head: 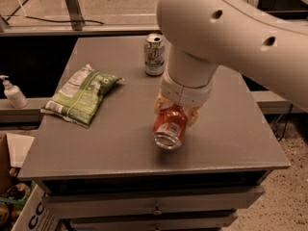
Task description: Place coke can upright
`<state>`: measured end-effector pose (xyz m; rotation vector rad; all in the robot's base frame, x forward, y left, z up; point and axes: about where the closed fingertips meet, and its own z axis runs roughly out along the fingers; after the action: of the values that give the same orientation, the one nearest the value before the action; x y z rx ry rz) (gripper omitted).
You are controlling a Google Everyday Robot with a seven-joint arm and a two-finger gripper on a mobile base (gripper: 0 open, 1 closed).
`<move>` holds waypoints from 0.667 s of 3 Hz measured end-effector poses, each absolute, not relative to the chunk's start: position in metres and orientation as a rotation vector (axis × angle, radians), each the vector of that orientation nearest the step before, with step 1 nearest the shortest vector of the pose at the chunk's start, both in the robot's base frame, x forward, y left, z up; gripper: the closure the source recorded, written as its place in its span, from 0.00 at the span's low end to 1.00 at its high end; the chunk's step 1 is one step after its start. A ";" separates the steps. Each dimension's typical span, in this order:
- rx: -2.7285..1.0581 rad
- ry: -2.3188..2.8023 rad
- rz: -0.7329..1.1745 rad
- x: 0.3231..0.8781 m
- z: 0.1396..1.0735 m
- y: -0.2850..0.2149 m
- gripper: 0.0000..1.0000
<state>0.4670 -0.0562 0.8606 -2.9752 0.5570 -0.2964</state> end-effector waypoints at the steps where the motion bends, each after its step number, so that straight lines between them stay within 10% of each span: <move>1: -2.984 0.390 -0.341 0.468 0.875 -0.064 1.00; 2: -3.022 0.180 -0.383 0.468 0.890 -0.069 1.00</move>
Offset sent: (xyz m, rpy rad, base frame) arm 0.0023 -0.0213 0.0458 -0.0904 -0.0827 0.3550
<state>0.4679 -0.0687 0.8903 -3.0223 0.1802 -0.3834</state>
